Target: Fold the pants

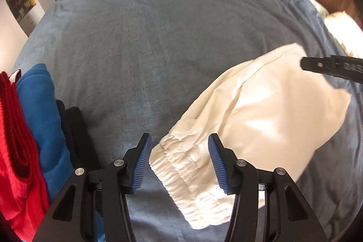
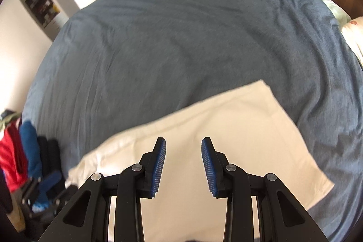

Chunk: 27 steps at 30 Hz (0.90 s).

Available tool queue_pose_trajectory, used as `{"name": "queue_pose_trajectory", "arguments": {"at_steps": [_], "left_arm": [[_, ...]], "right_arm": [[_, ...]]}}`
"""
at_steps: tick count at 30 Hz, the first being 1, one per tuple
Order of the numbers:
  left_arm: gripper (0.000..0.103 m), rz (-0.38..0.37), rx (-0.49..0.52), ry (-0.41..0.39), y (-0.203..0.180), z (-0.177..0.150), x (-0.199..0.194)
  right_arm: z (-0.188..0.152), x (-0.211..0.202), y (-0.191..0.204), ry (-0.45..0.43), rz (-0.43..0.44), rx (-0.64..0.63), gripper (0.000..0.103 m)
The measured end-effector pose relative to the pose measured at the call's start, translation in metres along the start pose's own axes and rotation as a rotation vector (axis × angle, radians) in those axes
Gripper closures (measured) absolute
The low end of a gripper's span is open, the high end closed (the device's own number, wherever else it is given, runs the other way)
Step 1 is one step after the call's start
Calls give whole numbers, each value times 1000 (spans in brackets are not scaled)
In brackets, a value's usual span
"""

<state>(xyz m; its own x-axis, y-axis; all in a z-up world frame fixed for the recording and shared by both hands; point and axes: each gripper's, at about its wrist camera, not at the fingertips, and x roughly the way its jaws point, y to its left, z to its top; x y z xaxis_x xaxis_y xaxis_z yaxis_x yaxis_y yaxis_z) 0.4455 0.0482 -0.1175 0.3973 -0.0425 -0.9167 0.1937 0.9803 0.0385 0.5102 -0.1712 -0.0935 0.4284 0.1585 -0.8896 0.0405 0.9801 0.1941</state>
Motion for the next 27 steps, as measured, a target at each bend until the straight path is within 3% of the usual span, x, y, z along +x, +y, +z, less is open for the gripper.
{"name": "queue_pose_trajectory", "arguments": {"at_steps": [8, 10, 13, 16, 27], "left_arm": [[50, 24, -179, 95, 20, 9, 36], [50, 36, -172, 93, 19, 10, 34], [49, 67, -123, 29, 11, 11, 12], [41, 66, -83, -50, 1, 7, -21], [40, -107, -19, -189, -57, -5, -106]], "right_arm": [[-20, 11, 5, 54, 5, -5, 69], [-20, 11, 5, 53, -5, -2, 69], [-20, 5, 4, 38, -4, 1, 69], [-21, -7, 0, 10, 15, 12, 69], [-43, -85, -39, -118, 53, 97, 69]]}}
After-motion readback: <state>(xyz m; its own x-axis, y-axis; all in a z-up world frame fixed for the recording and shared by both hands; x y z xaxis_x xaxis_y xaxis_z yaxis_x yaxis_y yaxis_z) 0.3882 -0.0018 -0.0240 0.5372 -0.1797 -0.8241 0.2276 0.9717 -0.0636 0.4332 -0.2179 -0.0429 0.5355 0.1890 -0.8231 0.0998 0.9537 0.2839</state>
